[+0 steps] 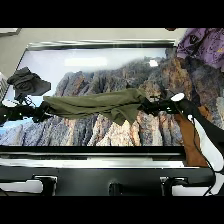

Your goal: Fold the clothes and pants, and hang the long-sleeved shirts on hangers.

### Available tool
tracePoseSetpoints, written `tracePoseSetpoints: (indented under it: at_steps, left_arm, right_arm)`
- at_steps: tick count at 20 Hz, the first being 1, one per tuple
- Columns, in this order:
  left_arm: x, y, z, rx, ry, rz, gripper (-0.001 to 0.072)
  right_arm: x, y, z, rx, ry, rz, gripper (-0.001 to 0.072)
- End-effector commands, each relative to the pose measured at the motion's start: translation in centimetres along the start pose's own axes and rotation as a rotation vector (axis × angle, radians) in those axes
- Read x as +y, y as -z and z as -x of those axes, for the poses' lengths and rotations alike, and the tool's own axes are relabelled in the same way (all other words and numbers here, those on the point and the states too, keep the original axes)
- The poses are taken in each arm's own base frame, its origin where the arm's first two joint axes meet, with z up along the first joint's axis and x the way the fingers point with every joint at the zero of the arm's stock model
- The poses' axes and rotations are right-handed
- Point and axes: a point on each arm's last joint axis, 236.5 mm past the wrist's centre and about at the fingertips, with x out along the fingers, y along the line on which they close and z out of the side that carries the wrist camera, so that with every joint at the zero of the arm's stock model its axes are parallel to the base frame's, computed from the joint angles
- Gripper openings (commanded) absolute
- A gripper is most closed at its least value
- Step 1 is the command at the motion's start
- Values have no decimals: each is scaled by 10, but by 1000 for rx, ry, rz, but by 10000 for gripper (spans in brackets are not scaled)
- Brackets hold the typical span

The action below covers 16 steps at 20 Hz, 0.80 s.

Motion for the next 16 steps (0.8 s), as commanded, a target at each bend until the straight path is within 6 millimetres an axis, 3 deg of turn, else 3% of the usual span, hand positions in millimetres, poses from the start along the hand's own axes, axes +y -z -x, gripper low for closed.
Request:
tracePoseSetpoints:
  at_steps: [1, 2, 4, 7, 10, 12, 14, 16]
  left_arm:
    - [-2, -10, -15, -34, 9, 18, 89]
    - [-6, -14, -11, -46, 16, 10, 16]
    - [-28, -28, 7, -75, 47, -32, 16]
    - [-92, -62, 72, -199, 130, -158, 15]
    - [-177, -79, 182, -390, 236, -340, 14]
    - [-223, -66, 264, -513, 287, -461, 14]
    - [-247, -37, 338, -623, 289, -537, 15]
    - [-248, 2, 399, -726, 247, -570, 15]
  right_arm:
    - [21, 1, 19, -19, -26, 40, 25]
    - [28, 0, 26, -34, -34, 53, 25]
    - [45, -5, 46, -81, -43, 104, 25]
    - [83, -33, 101, -198, 11, 245, 24]
    - [148, -64, 191, -399, 53, 415, 25]
    - [194, -67, 265, -555, 81, 518, 25]
    - [231, -48, 340, -702, 108, 604, 25]
    - [258, -11, 409, -837, 122, 670, 25]
